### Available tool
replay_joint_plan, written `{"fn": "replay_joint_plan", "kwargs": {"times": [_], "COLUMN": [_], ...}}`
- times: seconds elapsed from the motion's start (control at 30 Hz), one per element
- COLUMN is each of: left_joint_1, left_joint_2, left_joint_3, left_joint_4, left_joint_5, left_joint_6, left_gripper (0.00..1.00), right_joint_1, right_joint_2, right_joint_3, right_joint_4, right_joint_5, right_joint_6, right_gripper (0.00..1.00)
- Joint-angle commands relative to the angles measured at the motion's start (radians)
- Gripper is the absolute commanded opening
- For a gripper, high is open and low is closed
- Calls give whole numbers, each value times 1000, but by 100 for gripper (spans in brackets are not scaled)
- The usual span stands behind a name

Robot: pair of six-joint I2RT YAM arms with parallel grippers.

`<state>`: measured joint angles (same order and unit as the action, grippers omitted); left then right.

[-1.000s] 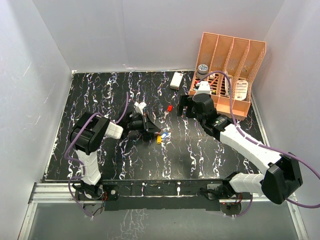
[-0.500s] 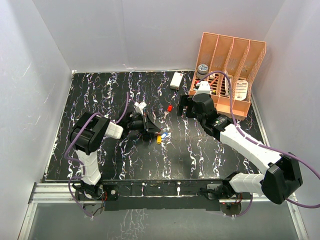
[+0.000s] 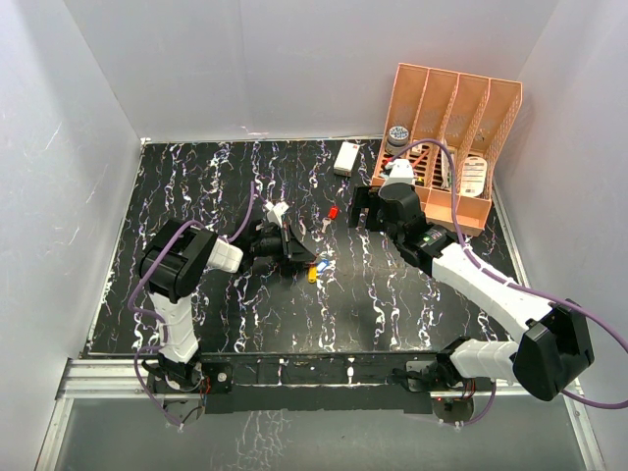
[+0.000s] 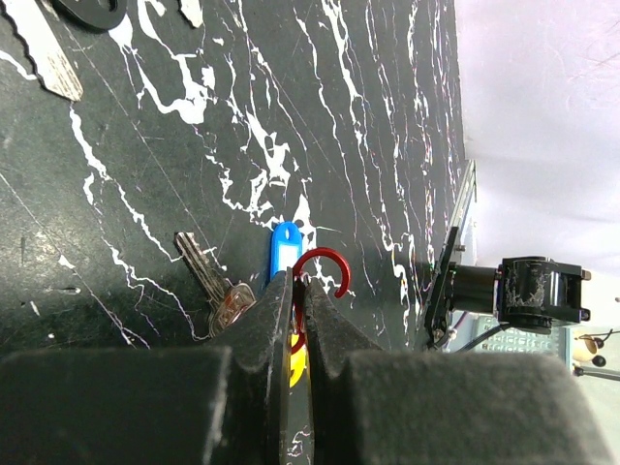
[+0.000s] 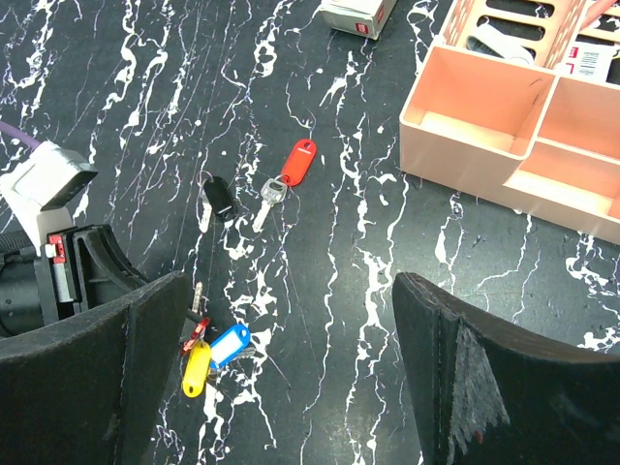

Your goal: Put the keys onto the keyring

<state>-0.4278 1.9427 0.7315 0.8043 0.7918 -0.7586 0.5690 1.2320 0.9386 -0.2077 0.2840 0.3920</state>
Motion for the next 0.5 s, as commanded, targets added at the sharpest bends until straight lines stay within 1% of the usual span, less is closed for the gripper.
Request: {"fn": "replay_joint_plan", "kwargs": {"times": [0.0,0.47], "left_joint_1": [-5,-5], "left_joint_2": [-4,13], "left_joint_3": [32,63], "left_joint_4": [3,-12], "left_joint_5": [2,7], "left_joint_6": [13,18], "left_gripper": [0,0], "right_joint_1": [-6,-11], "right_joint_2": [-31,-32], "right_joint_3": [3,1], "right_joint_4": [47,48], "right_joint_5": [-1,-4], "right_joint_6": [0,-1], "right_gripper": [85,85]}}
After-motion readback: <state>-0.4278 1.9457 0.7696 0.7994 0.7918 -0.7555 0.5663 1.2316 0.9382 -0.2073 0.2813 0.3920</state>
